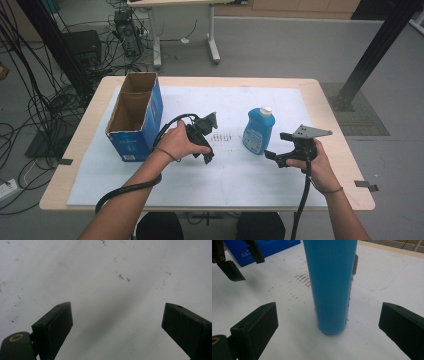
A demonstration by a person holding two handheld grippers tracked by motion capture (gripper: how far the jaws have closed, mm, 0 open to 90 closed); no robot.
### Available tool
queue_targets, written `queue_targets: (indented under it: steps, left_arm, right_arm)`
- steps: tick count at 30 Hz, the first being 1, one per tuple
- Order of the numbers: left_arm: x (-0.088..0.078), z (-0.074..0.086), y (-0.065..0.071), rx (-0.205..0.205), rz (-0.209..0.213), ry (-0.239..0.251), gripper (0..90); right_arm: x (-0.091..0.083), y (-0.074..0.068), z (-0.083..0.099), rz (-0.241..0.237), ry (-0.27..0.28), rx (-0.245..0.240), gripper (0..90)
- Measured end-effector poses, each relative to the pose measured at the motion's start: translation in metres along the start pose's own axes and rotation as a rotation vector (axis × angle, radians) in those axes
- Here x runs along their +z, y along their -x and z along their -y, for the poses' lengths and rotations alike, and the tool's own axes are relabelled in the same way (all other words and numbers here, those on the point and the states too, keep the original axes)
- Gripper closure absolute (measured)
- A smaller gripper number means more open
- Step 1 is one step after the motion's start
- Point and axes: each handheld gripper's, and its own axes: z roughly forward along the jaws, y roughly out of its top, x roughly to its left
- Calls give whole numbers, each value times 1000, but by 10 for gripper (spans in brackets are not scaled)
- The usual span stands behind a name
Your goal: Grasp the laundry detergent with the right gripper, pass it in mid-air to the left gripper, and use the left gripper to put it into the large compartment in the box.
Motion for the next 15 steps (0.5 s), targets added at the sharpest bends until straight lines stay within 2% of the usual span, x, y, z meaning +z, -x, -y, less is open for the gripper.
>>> queue_targets:
  steps: [15]
  left_arm:
    - [-2, -1, 2, 2, -9, -4, 102]
  right_arm:
    - [5, 0, 4, 7, 0, 5, 23]
